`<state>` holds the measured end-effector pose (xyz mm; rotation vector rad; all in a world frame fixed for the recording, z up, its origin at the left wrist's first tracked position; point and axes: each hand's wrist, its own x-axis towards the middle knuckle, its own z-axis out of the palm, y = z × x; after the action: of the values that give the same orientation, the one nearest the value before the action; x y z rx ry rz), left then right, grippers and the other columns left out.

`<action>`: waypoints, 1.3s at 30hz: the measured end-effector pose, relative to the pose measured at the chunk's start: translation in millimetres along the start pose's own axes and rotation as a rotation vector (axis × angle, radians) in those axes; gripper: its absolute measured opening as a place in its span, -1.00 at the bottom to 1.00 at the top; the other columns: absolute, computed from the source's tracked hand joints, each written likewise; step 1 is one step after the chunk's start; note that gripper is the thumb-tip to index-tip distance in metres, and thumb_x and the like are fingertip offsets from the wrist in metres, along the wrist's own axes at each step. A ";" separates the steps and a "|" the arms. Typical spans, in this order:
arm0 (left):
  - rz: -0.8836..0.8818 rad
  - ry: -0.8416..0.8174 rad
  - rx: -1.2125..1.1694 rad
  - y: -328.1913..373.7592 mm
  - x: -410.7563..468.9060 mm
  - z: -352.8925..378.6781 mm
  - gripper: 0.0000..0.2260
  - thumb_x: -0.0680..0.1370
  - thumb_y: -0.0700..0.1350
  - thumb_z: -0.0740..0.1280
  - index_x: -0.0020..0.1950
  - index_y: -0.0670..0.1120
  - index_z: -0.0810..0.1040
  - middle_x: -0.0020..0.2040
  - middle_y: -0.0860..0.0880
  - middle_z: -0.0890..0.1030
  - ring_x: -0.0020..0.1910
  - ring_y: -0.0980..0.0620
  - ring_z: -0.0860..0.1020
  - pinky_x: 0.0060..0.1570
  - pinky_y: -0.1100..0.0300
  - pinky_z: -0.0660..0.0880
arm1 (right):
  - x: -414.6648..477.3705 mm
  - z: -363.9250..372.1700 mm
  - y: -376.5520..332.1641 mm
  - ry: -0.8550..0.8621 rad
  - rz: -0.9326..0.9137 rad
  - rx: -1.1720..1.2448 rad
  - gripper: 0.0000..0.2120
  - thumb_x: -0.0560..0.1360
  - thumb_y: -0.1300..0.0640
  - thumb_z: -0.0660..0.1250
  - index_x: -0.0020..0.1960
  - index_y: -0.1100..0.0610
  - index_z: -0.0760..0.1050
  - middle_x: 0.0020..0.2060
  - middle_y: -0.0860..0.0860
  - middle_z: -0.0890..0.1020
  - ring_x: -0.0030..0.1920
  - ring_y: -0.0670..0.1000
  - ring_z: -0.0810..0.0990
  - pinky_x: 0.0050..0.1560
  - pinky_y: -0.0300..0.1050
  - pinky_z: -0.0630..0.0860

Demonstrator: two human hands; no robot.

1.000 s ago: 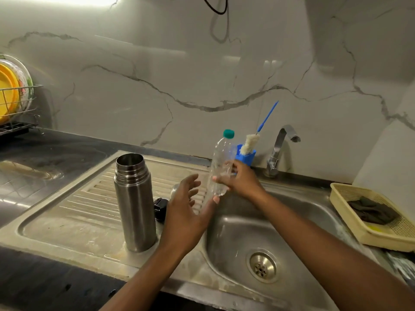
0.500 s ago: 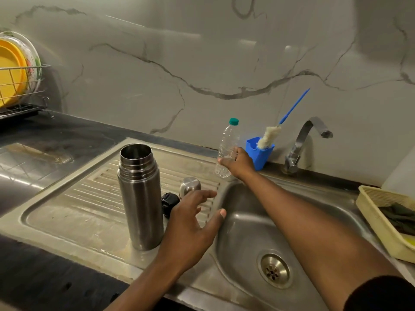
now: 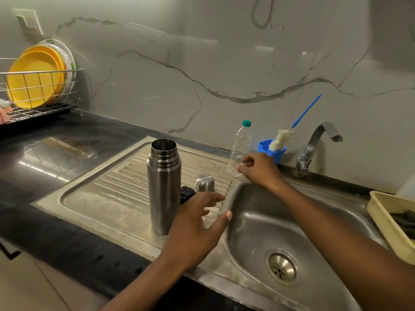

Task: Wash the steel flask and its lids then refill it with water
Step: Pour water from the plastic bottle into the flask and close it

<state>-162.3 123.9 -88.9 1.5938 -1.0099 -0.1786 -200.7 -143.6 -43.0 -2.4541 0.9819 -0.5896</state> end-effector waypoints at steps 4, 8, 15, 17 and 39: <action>-0.010 0.036 -0.035 7.6 -19.3 -16.6 -0.78 0.54 -0.03 0.55 0.17 0.12 0.68 0.10 0.24 0.70 0.18 0.24 0.64 0.21 0.22 0.59 | -45.2 -5.6 -56.9 -0.313 -0.514 -0.038 -0.53 0.50 -0.04 0.52 0.38 -0.02 0.57 0.21 -0.12 0.66 0.07 -0.18 0.60 0.09 -0.22 0.51; -0.011 0.088 -0.016 17.2 -29.0 -40.3 -0.80 0.52 -0.04 0.56 0.13 0.13 0.71 0.02 0.21 0.73 0.07 0.22 0.69 0.15 0.18 0.63 | -54.2 18.3 -93.8 -0.463 -0.741 -0.323 -0.31 0.53 -0.20 0.43 0.59 -0.11 0.29 0.45 -0.06 0.52 0.39 -0.02 0.46 0.32 -0.03 0.47; 0.083 0.156 0.066 27.7 -34.3 -79.7 -0.79 0.51 -0.10 0.56 0.12 0.05 0.71 -0.02 0.18 0.74 0.01 0.19 0.71 0.07 0.09 0.68 | -53.7 52.7 -108.8 -0.507 -0.776 -0.540 -0.59 0.52 -0.04 0.43 0.34 -0.12 0.45 0.18 -0.05 0.60 0.19 0.07 0.56 0.06 0.11 0.58; 0.118 0.192 0.085 28.2 -32.7 -88.4 -0.81 0.51 -0.12 0.56 0.09 0.04 0.70 -0.02 0.17 0.73 0.01 0.15 0.72 0.05 0.12 0.68 | -51.5 52.9 -104.5 -0.484 -0.769 -0.512 -0.57 0.54 -0.02 0.42 0.38 -0.17 0.43 0.20 -0.07 0.57 0.15 0.04 0.57 0.03 0.07 0.57; 0.057 0.181 0.080 13.7 35.0 -95.6 -0.42 0.36 0.18 0.65 0.33 0.16 0.59 0.11 0.23 0.69 0.08 0.25 0.65 0.14 0.09 0.66 | -72.2 -131.5 -169.8 -0.385 -0.681 0.096 -0.54 0.51 0.10 0.55 0.38 -0.06 0.56 0.22 -0.12 0.66 0.19 -0.16 0.65 0.21 -0.17 0.60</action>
<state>-89.4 170.7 -33.7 1.6199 -0.9296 0.0445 -226.9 -10.4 138.5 -2.6454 -0.0468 -0.3247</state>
